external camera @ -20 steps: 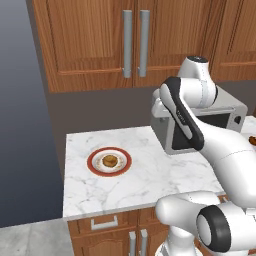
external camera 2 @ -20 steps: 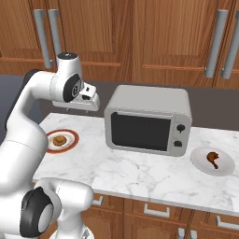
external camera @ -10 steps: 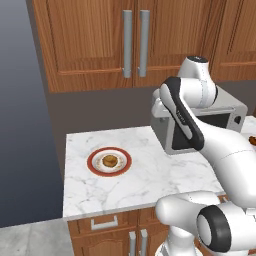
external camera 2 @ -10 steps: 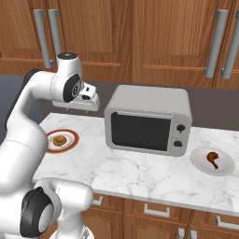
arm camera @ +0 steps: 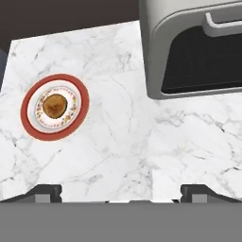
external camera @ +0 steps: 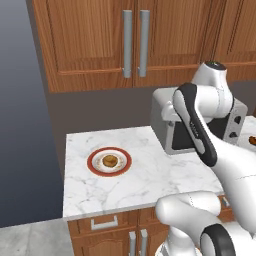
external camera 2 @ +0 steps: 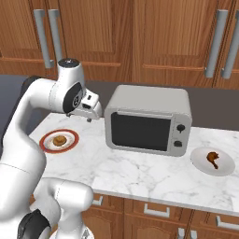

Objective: Open the toaster oven door. Place the bread on the bottom rack in the toaster oven and place the chicken drumstick on the top rack.

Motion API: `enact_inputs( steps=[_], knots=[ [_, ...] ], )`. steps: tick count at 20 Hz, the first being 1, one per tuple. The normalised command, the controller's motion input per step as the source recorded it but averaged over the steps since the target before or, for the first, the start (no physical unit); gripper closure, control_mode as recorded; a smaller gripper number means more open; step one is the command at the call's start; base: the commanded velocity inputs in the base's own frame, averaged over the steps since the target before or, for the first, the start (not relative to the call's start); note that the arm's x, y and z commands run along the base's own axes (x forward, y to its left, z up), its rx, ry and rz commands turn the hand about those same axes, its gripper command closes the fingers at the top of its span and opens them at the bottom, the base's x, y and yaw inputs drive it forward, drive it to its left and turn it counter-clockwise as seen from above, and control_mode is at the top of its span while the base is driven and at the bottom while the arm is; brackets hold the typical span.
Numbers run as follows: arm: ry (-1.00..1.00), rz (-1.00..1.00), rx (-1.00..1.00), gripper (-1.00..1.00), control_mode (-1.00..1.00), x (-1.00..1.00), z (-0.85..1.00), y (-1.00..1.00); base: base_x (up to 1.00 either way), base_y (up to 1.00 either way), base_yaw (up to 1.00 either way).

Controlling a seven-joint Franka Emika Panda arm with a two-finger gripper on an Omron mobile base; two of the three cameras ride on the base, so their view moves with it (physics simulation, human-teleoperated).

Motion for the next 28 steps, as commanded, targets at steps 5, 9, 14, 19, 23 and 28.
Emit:
enact_inputs(
  steps=[5,9,14,19,23,28],
  knots=[
    [-0.03,-0.31,0.10,-1.00,-1.00,-0.08,-0.04,-0.85,0.00,0.00,0.00],
    [0.00,-0.22,0.04,-1.00,-1.00,0.00,-0.05,-0.97,0.00,0.00,0.00],
    [0.00,-0.24,0.12,-1.00,-1.00,0.10,-0.02,-0.70,0.00,0.00,0.00],
    [0.00,-0.34,0.21,-1.00,-1.00,0.34,0.00,-0.30,0.00,0.00,0.00],
    [0.00,-0.29,0.22,-1.00,-1.00,0.29,-0.02,-0.24,0.00,0.00,0.00],
    [-0.01,-0.21,0.33,-1.00,-1.00,0.07,0.00,-0.36,0.00,0.00,0.00]
  ],
)
